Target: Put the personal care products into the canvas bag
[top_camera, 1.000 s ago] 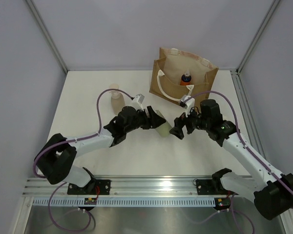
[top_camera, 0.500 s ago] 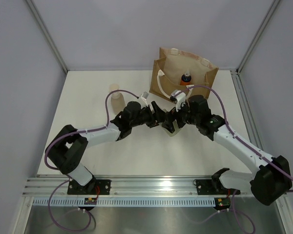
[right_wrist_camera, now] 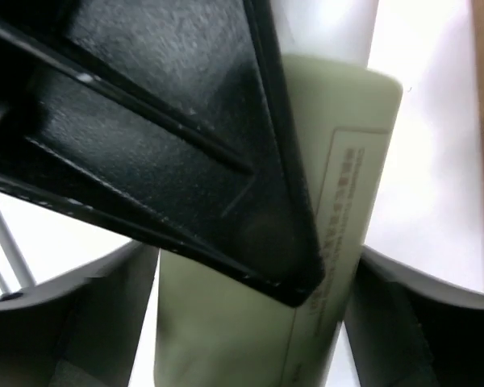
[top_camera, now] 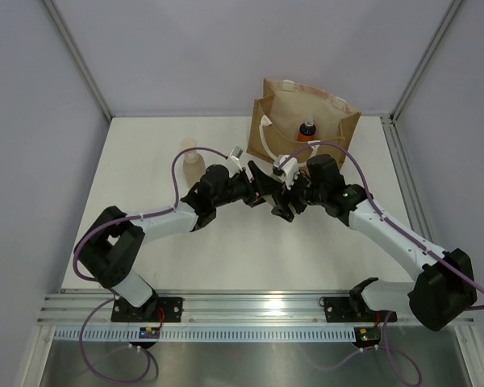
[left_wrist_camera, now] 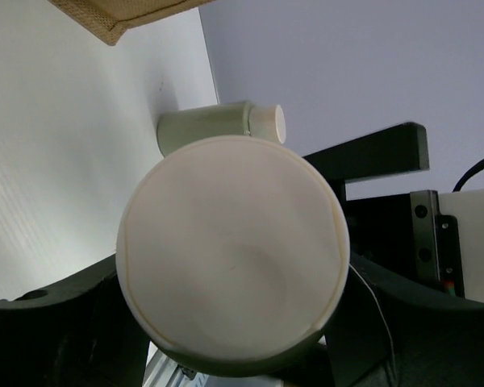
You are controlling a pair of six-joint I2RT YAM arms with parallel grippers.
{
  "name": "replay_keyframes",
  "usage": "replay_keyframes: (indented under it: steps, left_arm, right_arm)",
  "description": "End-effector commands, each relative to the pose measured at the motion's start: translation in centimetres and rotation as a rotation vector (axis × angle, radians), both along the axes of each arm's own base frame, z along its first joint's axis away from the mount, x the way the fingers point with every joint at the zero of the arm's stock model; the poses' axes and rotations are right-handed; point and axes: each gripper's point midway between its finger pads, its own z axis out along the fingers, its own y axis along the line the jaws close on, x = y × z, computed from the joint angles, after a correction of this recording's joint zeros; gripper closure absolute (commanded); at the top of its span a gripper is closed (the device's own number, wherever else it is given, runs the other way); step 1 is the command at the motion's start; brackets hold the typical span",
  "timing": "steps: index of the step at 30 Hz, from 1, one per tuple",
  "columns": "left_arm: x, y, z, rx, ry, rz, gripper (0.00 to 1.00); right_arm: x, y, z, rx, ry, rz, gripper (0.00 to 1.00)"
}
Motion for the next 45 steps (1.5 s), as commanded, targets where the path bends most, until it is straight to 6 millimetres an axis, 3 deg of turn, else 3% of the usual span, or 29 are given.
replay_keyframes:
  steps: [1, 3, 4, 5, 7, 8, 10, 13, 20, 23, 29, 35, 37, 38, 41, 42, 44, 45]
  left_arm:
    - [-0.4, -0.1, 10.1, -0.270, -0.178, -0.030, 1.00]
    - [-0.5, -0.1, 9.9, -0.278, -0.164, -0.031, 1.00]
    - [-0.4, 0.0, 10.0, -0.281, -0.163, -0.027, 0.98]
    - [-0.4, 0.0, 9.9, -0.278, -0.162, -0.026, 0.96]
    - [-0.1, 0.5, 9.8, -0.268, -0.163, -0.015, 0.85]
    - [0.0, 0.7, 9.8, -0.265, -0.163, -0.009, 0.79]
    - [0.4, 1.5, 9.8, -0.262, -0.164, 0.012, 0.53]
    - [1.0, 2.5, 9.6, -0.226, -0.181, 0.040, 0.28]
    - [1.3, 4.1, 10.4, -0.175, -0.228, 0.056, 0.06]
    - [1.4, 4.4, 10.3, -0.162, -0.229, 0.051, 0.01]
    - [1.9, 5.3, 9.4, -0.074, -0.242, 0.067, 0.01]
    - [3.8, 8.5, 8.8, 0.151, -0.318, 0.167, 0.01]
    - [4.1, 9.7, 10.5, 0.191, -0.377, 0.207, 0.01]
    - [4.1, 10.4, 10.1, 0.256, -0.401, 0.208, 0.01]
    - [4.4, 12.9, 12.2, 0.361, -0.518, 0.281, 0.01]
    - [4.3, 13.5, 12.6, 0.389, -0.544, 0.295, 0.01]
    - [3.8, 15.4, 12.9, 0.483, -0.612, 0.322, 0.01]
    - [3.6, 16.1, 12.9, 0.512, -0.624, 0.334, 0.01]
  right_arm:
    - [0.6, 1.6, 2.4, 0.028, -0.051, 0.082, 0.29]
    - [0.5, 2.0, 2.6, 0.039, -0.037, 0.100, 0.49]
    - [0.4, 2.0, 2.9, 0.043, -0.037, 0.104, 0.70]
    - [0.4, 2.0, 3.0, 0.044, -0.037, 0.107, 0.79]
    - [0.3, 1.8, 3.3, 0.046, -0.042, 0.104, 1.00]
    - [0.3, 1.7, 3.4, 0.047, -0.043, 0.103, 1.00]
    - [0.0, 1.5, 3.9, 0.065, -0.045, 0.108, 1.00]
    - [-0.4, 1.4, 4.7, 0.099, -0.042, 0.124, 1.00]
    - [-1.3, 1.8, 6.1, 0.155, -0.023, 0.168, 1.00]
    - [-1.0, 1.9, 6.4, 0.169, -0.009, 0.165, 1.00]
    - [0.4, 1.3, 8.2, 0.236, 0.006, 0.130, 1.00]
    - [1.3, 0.9, 10.5, 0.259, -0.049, 0.117, 1.00]
    - [2.0, 0.6, 11.7, 0.261, -0.078, 0.098, 1.00]
    - [2.3, 0.4, 12.2, 0.260, -0.091, 0.087, 1.00]
    - [4.0, -0.7, 15.0, 0.270, -0.154, 0.040, 1.00]
    - [4.9, -1.1, 17.0, 0.277, -0.202, 0.019, 1.00]
    - [7.1, -2.3, 18.1, 0.270, -0.219, -0.042, 1.00]
    - [8.3, -2.9, 20.7, 0.281, -0.272, -0.076, 1.00]
